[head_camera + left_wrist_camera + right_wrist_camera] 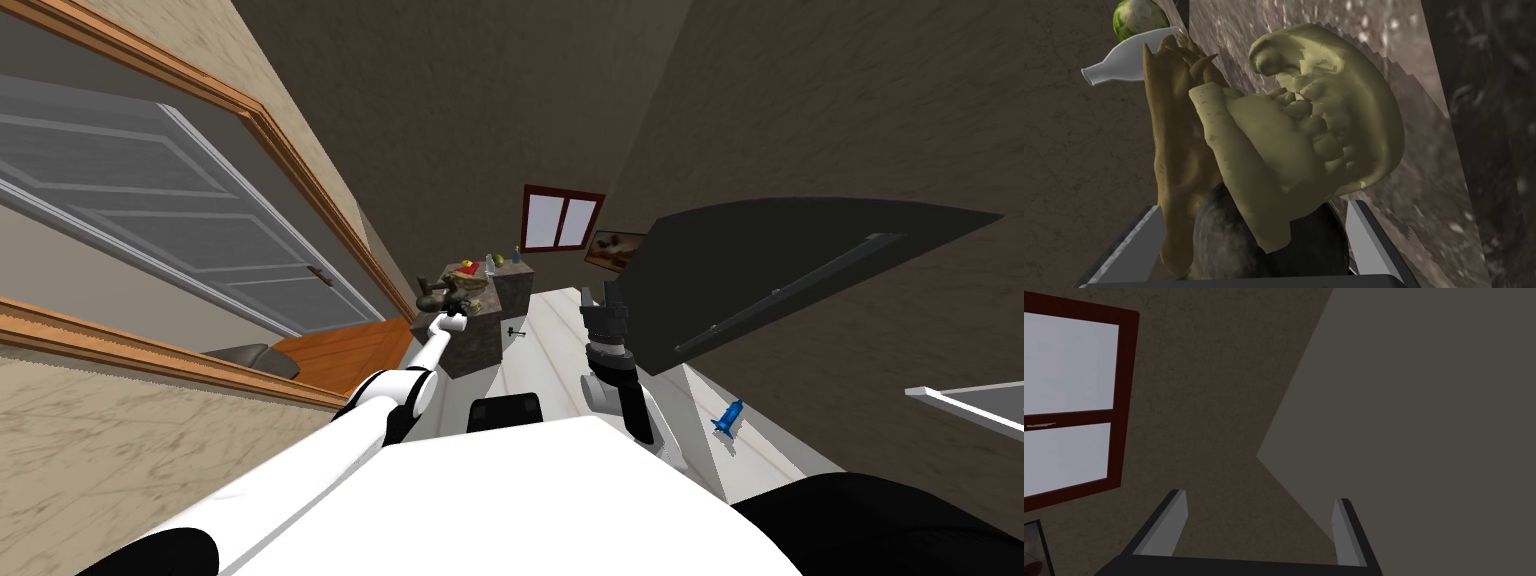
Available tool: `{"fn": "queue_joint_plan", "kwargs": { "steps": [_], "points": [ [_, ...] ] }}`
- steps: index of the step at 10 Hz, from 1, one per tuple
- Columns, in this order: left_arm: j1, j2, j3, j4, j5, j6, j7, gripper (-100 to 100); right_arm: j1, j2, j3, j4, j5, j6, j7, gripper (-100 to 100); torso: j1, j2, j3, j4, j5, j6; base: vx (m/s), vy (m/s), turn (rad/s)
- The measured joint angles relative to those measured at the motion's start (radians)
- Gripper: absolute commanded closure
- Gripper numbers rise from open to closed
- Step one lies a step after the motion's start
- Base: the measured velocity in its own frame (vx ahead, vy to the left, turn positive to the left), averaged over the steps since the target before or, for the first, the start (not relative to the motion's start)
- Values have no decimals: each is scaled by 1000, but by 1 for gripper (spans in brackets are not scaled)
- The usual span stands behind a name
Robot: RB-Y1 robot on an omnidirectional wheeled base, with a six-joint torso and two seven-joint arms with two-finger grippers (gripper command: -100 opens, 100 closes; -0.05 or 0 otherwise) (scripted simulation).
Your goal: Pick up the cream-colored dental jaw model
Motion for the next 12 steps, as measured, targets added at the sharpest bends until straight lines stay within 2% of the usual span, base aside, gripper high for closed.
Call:
{"fn": "queue_joint_plan", "kwargs": {
  "steps": [1, 3, 5, 6, 7, 8, 10, 11, 12],
  "points": [
    [-30, -2, 11, 18, 6, -9, -12, -100, 0, 0, 0, 0, 0, 0, 0, 0, 0, 1, 1, 1, 0, 0, -33, -1, 0],
    [-66, -1, 18, 100, 9, -41, -16, -100, 0, 0, 0, 0, 0, 0, 0, 0, 0, -2, -1, 0, 0, 0, 3, -1, 0],
    [-54, -2, 14, 110, 12, -29, -18, -100, 0, 0, 0, 0, 0, 0, 0, 0, 0, -3, -1, 0, 0, 0, -30, -3, -1],
    [-76, -8, 35, 129, 19, -47, -31, -100, 0, 0, 0, 0, 0, 0, 0, 0, -1, 0, 0, 1, 0, 0, -82, -4, -6],
    [-108, -18, 57, 162, 11, -71, -40, -100, 0, 0, 0, 0, 0, 0, 0, 0, -1, 2, 1, 1, 0, 0, -40, -1, -5],
    [-135, -10, 50, 193, 28, -80, -45, -100, 0, 0, 0, 0, 0, 0, 0, 0, -1, 0, 1, 1, 0, 0, -7, 1, 1],
    [-159, -9, 55, 272, 27, -96, -46, -100, 0, 0, 0, 0, 0, 0, 0, 0, 0, -3, -1, 0, 0, 0, 3, 1, 1],
    [-160, -9, 55, 277, 26, -99, -45, 100, 0, 0, 0, 0, 0, 0, 0, 0, 0, -3, -1, 0, 0, 0, 0, 0, 0],
    [-160, -9, 55, 277, 26, -98, -46, 100, 0, 0, 0, 0, 0, 0, 0, 0, 0, -3, -1, 0, 0, 0, 0, 0, 0]
  ]
}}
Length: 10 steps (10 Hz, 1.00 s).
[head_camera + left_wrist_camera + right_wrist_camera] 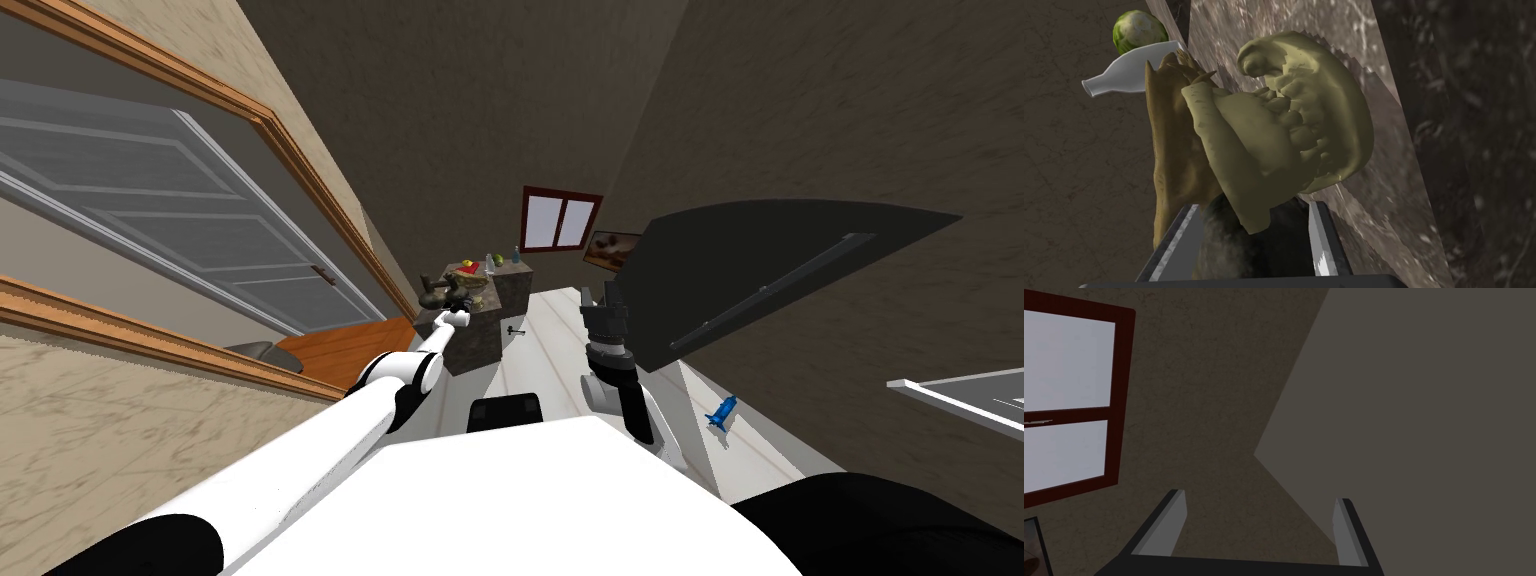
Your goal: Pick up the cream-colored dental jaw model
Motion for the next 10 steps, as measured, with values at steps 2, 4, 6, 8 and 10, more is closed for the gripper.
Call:
{"fn": "queue_joint_plan", "kwargs": {
  "steps": [2, 4, 6, 8, 10],
  "points": [
    [0, 0, 0, 0, 0, 0, 0, 100, 0, 0, 0, 0, 0, 0, 0, 0, 0, 0, 0, 0, 0, 0, 0, 0, 0],
    [0, 0, 0, 0, 0, 0, 0, 0, 0, 0, 0, 0, 0, 0, 0, 0, 0, 1, 1, 1, 0, 0, 0, 0, 0],
    [26, 1, -17, -34, -14, 26, 13, 100, 0, 0, 0, 0, 0, 0, 0, 0, 1, -3, -2, -2, 0, -1, 83, -1, -4],
    [75, 6, -37, -103, -17, 63, 28, 100, 0, 0, 0, 0, 0, 0, 0, 0, 5, -7, -6, -5, 1, -4, 20, 1, 11],
    [99, 7, -45, -125, -44, 65, 48, 100, 0, 0, 0, 0, 0, 0, 0, 0, 6, -9, -8, -7, 2, -4, 71, 3, -4]
  ]
}}
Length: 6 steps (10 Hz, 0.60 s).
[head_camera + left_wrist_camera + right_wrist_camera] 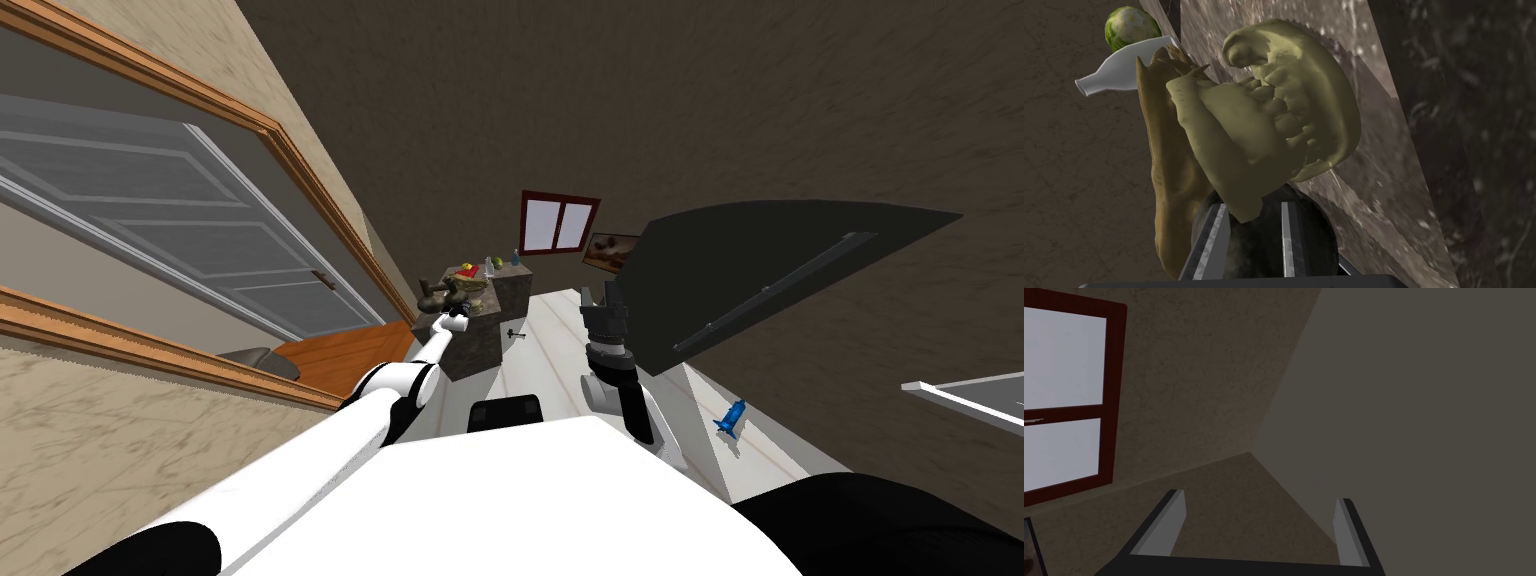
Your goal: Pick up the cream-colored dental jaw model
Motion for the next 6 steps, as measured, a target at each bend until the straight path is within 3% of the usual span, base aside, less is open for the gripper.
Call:
{"fn": "queue_joint_plan", "kwargs": {
  "steps": [4, 6],
  "points": [
    [123, 19, -57, -183, 11, 79, 21, 100, 0, 0, 0, 0, 0, 0, 0, 0, 6, -3, -5, -6, 2, -5, 40, 1, 6],
    [168, 24, -72, -238, 4, 95, 38, 100, 0, 0, 0, 0, 0, 0, 0, 0, 9, -6, -8, -8, 3, -6, 22, 6, 8]
  ]
}}
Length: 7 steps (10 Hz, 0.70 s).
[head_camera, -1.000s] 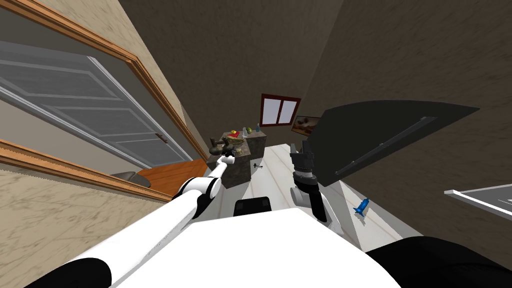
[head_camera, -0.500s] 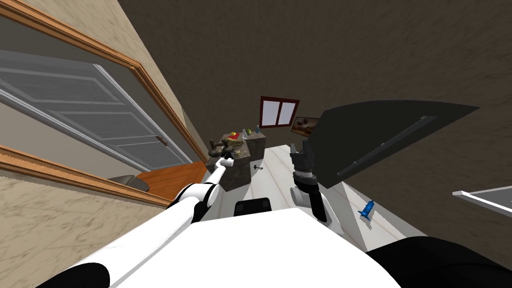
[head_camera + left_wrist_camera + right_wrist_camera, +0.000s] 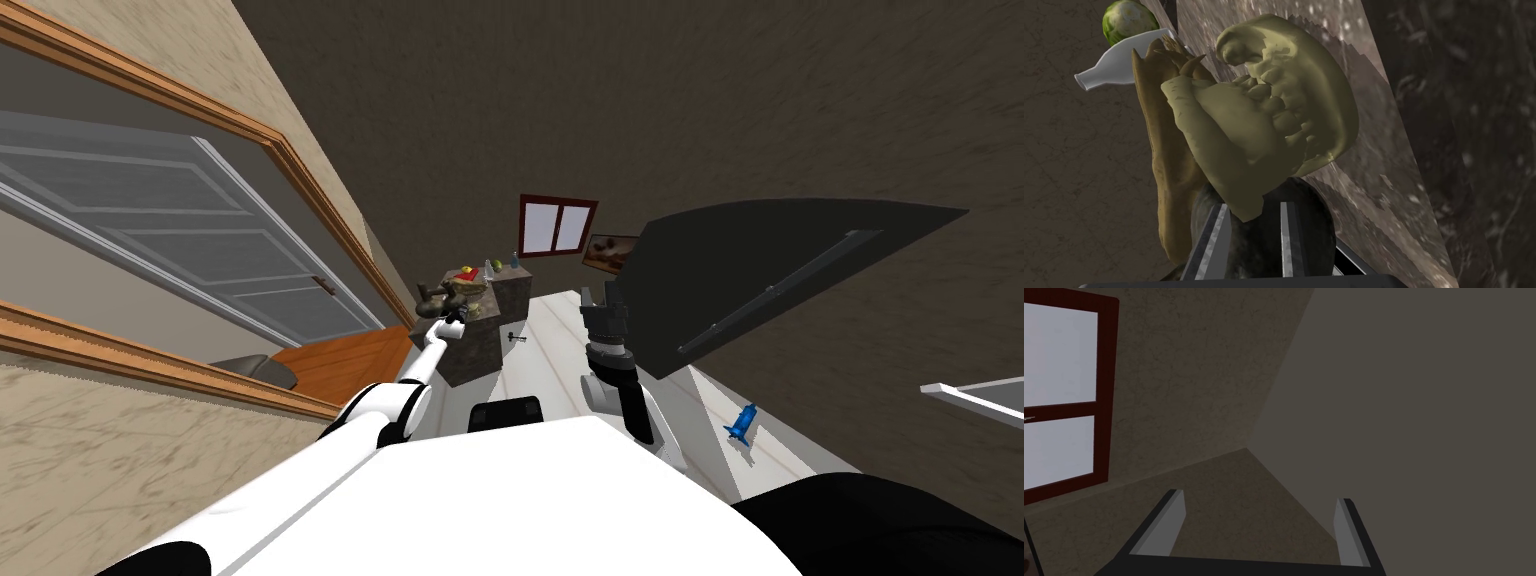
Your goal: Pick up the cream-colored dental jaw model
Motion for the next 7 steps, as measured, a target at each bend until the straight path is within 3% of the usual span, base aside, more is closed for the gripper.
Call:
{"fn": "queue_joint_plan", "kwargs": {
  "steps": [2, 5, 7],
  "points": [
    [9, -2, 1, -47, -5, 2, 2, 100, 0, 0, 0, 0, 0, 0, 0, 0, -1, 2, 2, 1, 0, 1, 27, 3, -1],
    [90, 10, -38, -136, -15, 48, 29, 100, 0, 0, 0, 0, 0, 0, 0, 0, 1, -2, -1, -1, 0, 0, 41, 1, 6],
    [114, 18, -57, -190, -23, 74, 43, 100, 0, 0, 0, 0, 0, 0, 0, 0, 1, -3, -2, -1, 0, 0, 76, -1, 0]
  ]
}}
